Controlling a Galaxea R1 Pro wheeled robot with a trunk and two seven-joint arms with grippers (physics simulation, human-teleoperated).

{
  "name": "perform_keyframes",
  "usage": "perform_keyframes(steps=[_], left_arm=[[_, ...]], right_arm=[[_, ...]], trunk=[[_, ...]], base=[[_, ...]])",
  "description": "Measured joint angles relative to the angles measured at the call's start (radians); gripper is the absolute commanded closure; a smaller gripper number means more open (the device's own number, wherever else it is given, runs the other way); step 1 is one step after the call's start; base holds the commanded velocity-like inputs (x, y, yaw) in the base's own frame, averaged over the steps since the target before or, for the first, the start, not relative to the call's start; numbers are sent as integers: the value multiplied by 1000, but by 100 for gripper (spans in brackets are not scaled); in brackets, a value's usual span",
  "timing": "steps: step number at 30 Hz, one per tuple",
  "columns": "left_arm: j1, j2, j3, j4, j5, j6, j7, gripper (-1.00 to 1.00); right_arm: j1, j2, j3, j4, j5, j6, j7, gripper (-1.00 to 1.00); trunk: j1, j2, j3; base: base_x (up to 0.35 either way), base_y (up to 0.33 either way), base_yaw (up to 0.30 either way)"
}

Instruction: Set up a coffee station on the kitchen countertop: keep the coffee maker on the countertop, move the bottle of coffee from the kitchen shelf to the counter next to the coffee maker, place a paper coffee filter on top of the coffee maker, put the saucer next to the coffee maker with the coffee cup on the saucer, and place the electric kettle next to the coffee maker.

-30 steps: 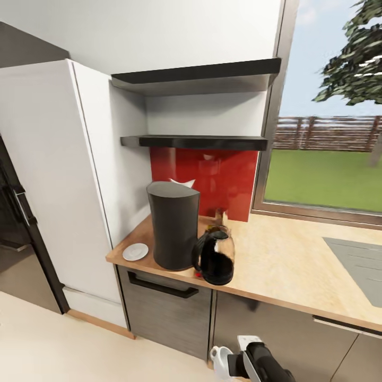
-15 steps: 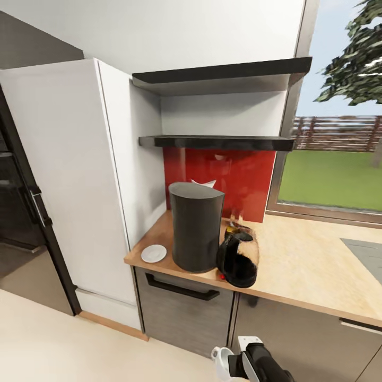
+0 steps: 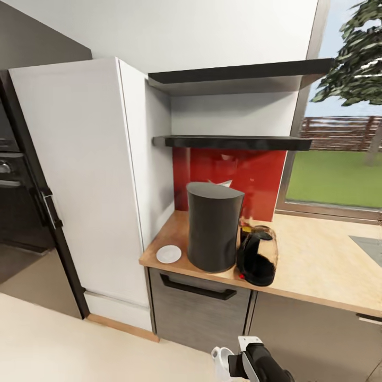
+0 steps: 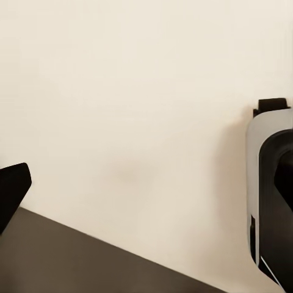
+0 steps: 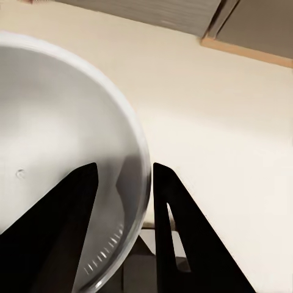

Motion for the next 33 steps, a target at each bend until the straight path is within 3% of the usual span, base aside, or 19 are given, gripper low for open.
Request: perform_keyframes(steps=[7,26,33], left_arm=[[0,-3,-1,0,0,0,1,-100],[0,-7,0,0,0,0,1,-100],[0,-7,0,0,0,0,1,-100]], right_arm=[[0,0,0,1,0,0,0,100],[0,-1,-1,0,-1,-2,0,100],[0,-2,-1,-1,-2,-2,0,100]], trunk=[[0,0,0],[0,0,0],[0,0,4]], base=[[0,306,-244],[106,296,-8],[37,296,-181]])
